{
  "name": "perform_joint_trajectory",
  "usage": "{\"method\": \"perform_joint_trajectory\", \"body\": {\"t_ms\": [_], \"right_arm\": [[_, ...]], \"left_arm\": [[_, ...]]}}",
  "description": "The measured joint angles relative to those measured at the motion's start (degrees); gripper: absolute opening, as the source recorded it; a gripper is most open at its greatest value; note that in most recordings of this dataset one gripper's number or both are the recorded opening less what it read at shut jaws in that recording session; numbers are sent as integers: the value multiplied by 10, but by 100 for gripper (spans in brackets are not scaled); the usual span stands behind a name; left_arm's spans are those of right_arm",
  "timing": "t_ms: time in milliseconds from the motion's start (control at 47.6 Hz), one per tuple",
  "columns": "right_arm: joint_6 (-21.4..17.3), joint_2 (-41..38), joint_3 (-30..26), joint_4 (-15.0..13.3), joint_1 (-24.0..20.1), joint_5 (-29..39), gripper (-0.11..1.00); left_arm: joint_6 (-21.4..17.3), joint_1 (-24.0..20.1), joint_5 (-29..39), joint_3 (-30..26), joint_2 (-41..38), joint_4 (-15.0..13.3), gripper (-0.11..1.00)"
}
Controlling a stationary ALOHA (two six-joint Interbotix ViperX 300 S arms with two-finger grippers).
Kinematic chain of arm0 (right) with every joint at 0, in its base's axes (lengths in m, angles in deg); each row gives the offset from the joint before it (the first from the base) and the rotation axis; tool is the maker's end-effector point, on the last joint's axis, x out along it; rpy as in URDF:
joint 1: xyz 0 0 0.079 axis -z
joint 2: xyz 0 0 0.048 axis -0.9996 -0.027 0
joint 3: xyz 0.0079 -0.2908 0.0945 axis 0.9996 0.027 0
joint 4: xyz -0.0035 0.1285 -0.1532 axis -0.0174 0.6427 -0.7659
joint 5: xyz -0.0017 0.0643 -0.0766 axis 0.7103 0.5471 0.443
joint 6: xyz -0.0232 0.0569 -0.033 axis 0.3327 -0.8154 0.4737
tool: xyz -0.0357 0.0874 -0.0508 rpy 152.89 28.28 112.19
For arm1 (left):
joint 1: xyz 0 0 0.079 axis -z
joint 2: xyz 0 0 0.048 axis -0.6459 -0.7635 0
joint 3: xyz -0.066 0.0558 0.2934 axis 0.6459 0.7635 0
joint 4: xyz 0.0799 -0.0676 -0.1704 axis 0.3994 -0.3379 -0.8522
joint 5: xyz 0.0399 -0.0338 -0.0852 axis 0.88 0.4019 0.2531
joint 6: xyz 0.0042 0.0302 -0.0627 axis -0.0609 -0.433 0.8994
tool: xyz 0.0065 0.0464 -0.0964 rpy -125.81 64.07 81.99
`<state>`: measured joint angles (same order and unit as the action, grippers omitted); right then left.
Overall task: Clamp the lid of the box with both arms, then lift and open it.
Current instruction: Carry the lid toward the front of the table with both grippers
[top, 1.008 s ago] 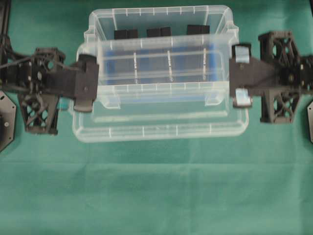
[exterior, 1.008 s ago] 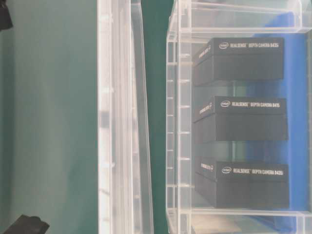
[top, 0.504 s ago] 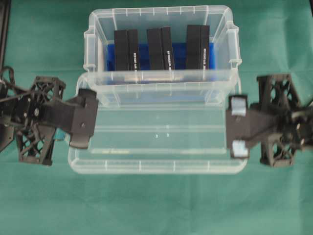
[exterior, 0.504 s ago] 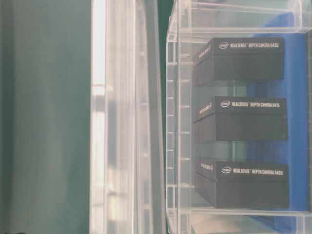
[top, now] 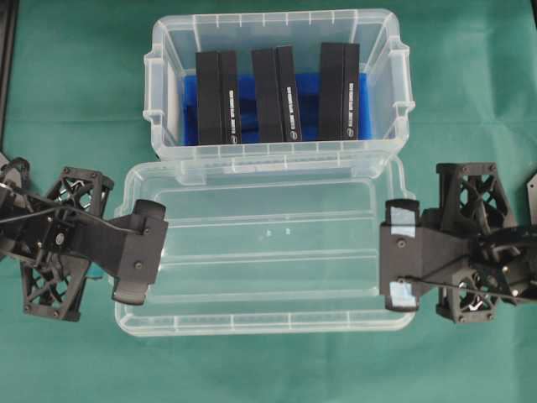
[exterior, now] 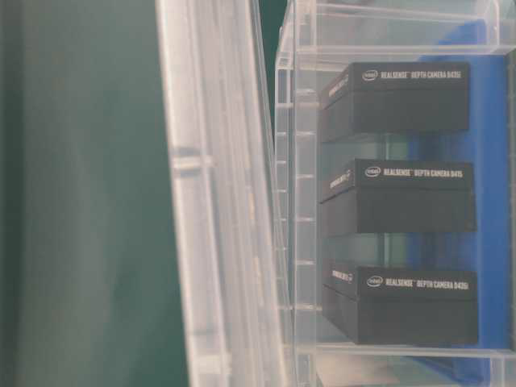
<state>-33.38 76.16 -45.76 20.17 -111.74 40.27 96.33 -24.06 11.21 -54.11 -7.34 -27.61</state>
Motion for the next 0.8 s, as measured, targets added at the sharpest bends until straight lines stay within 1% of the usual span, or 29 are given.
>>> {"method": "perform_joint_trajectory", "body": {"t_ms": [189, 420, 798], "right_arm": [[-6, -10, 0, -1, -9, 0, 0], [-33, -22, -1, -1, -22, 0, 0], [-72, -43, -1, -1, -56, 0, 0]], "left_arm": [[16, 13, -1, 0, -6, 0, 1], [38, 25, -1, 0, -9, 1, 1], [48, 55, -1, -18, -36, 2, 1]]}}
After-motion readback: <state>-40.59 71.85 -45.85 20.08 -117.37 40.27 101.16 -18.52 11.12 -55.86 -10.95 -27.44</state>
